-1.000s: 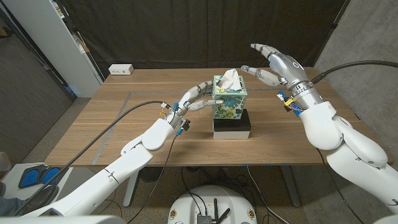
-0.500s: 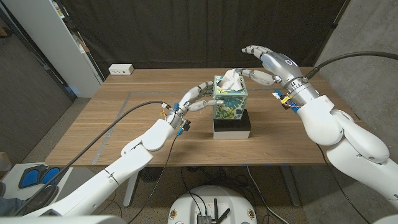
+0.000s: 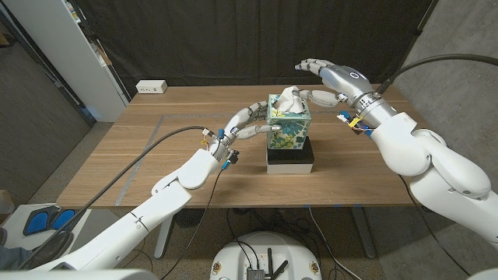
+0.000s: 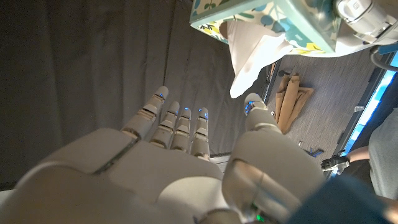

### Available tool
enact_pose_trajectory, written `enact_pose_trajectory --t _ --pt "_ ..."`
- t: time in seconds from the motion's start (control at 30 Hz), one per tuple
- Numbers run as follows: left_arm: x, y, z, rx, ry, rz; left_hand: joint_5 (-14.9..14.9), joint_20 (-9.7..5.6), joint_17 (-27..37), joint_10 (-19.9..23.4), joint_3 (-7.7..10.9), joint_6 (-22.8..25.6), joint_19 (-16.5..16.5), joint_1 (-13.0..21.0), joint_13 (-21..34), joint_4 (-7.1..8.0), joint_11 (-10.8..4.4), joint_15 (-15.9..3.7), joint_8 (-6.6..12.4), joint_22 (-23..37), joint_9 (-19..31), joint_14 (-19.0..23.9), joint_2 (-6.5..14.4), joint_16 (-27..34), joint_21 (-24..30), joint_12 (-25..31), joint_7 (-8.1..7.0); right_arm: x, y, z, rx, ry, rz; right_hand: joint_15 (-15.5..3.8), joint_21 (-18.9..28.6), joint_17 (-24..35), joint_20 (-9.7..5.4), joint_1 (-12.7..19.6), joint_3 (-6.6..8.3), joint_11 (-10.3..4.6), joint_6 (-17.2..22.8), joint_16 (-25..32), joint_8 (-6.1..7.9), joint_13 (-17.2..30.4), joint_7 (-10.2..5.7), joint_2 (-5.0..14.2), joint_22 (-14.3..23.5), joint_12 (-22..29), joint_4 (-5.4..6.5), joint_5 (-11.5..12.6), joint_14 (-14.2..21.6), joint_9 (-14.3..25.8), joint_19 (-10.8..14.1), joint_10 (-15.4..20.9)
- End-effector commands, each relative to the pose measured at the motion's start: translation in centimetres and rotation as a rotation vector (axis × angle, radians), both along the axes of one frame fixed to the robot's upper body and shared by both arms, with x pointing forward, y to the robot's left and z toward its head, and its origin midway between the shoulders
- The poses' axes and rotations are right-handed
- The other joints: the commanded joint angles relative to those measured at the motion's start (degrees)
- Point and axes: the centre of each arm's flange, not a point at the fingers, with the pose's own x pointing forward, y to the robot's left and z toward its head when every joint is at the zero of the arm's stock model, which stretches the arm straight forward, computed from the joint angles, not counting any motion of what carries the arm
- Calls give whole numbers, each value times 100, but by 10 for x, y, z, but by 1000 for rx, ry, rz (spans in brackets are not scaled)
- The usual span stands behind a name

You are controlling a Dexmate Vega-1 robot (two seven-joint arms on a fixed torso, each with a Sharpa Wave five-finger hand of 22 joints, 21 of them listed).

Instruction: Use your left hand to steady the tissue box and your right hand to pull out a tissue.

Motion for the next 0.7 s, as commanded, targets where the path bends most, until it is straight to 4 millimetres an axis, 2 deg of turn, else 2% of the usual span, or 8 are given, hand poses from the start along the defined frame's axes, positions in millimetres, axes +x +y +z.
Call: enact_pose_trajectory --t 0.03,0.4,0.7 --pt "-3 -1 1 6 -5 0 41 7 16 35 -14 72 51 885 26 -4 -8 -33 10 22 20 33 915 7 23 -28 91 0 5 3 -56 10 -27 -41 -3 17 -11 158 60 -39 68 8 33 24 -82 -16 10 -8 -13 39 4 10 61 5" --pt "-4 0 -2 0 3 3 42 22 13 18 -22 85 35 884 38 3 -15 -35 9 22 24 34 929 -1 16 -42 81 2 9 2 -76 40 -44 -89 -11 16 -50 423 111 -55 188 -2 54 25 -74 -94 5 -24 -13 81 -21 15 94 -68" --pt "-3 -1 -2 -2 6 1 45 32 12 30 -23 88 19 887 46 7 -22 -30 6 22 28 32 948 -8 9 -42 74 2 13 4 -109 59 -45 -42 -39 25 -35 626 129 -23 391 -24 100 26 -25 -164 5 -38 15 106 -95 20 59 -158"
